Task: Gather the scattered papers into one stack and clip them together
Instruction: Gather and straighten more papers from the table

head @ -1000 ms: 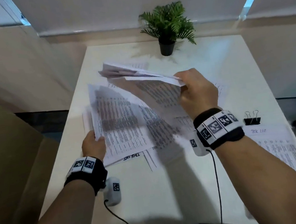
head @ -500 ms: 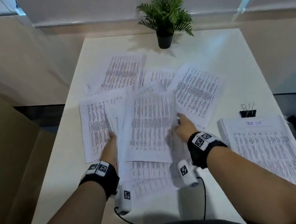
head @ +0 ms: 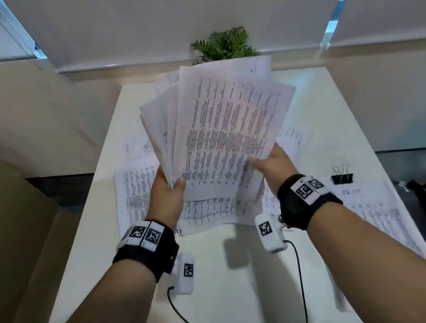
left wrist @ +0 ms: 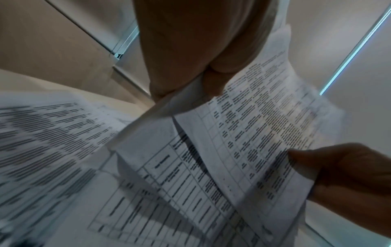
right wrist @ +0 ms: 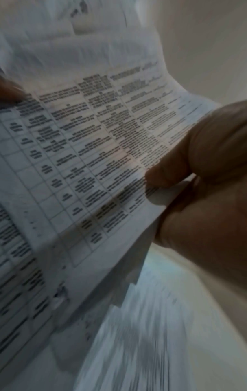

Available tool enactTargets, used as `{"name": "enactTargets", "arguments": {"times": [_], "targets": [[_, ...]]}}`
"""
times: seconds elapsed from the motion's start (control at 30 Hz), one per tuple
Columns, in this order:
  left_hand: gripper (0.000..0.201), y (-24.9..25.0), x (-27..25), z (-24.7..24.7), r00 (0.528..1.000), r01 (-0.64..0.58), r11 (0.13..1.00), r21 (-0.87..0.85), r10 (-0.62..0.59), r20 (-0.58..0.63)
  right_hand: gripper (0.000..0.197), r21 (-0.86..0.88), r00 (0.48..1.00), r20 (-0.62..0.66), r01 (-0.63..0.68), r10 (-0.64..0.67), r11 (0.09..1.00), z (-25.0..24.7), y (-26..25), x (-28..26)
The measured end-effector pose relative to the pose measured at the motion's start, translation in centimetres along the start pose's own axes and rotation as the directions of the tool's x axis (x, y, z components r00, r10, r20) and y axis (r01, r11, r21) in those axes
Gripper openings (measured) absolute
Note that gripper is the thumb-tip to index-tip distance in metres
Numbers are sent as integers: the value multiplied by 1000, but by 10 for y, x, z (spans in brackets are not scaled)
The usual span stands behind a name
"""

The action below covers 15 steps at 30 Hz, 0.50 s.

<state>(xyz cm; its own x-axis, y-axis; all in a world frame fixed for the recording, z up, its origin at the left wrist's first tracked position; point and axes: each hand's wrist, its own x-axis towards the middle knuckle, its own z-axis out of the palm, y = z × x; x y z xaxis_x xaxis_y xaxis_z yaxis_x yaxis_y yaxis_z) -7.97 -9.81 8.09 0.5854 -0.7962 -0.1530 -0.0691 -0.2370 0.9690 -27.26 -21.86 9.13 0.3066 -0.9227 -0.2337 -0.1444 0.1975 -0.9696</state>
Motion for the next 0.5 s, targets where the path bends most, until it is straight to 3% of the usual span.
{"name": "enactTargets", "arguments": {"times": [0.13, 0.3, 0.5], "targets": [[30, 27, 3, 10, 996, -41, 989, -142, 30, -80, 36, 90, 989, -38, 144, -141, 985, -5, -33, -11], [62, 19, -2, 12, 997, -20, 966, -256, 2, -71, 58, 161, 990, 0, 138, -140, 977, -19, -26, -24], [64, 30, -4, 24, 985, -81, 921, -382, 15, -174, 66, 299, 984, -8, 175, -180, 938, -19, -29, -22]]}}
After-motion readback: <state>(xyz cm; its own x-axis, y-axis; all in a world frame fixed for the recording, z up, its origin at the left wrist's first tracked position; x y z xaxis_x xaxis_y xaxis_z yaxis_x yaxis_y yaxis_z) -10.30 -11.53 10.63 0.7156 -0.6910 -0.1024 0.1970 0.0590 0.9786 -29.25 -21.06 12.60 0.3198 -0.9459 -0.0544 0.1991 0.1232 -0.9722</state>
